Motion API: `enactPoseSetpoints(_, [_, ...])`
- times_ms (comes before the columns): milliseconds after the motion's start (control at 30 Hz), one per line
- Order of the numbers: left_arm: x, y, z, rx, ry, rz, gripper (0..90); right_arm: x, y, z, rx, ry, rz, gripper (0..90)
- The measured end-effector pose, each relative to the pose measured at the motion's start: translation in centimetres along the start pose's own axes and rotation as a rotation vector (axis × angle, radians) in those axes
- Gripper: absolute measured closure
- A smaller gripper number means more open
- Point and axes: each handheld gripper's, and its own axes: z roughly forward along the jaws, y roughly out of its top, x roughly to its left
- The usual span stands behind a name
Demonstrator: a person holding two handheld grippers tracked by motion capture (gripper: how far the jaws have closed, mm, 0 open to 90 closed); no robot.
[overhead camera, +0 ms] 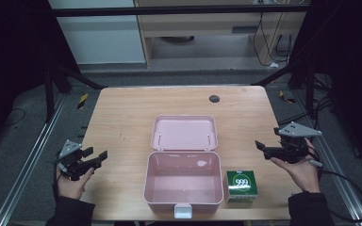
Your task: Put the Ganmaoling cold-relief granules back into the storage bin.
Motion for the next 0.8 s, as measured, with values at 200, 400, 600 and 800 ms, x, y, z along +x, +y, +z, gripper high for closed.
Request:
enactPoseSetpoints(200, [0.0,-0.3,0.2,0.028,0.002,0.017,31.9,1.1,1.7,-0.5,0.051,0.061,-0.098,16.1])
enactPoseSetpoints(400, [0.0,-0.8,0.4,0.057,0.013,0.034,30.2,2.6,3.0,-0.8,0.099,0.125,-0.193,14.3])
enactPoseSetpoints(600, [0.1,-1.3,0.5,0.064,0.038,0.054,27.1,3.7,3.5,-1.2,0.149,0.174,-0.259,13.4])
enactPoseSetpoints(800, [0.0,-1.7,0.9,0.083,0.049,0.068,26.3,5.1,3.6,-1.3,0.213,0.245,-0.356,11.8])
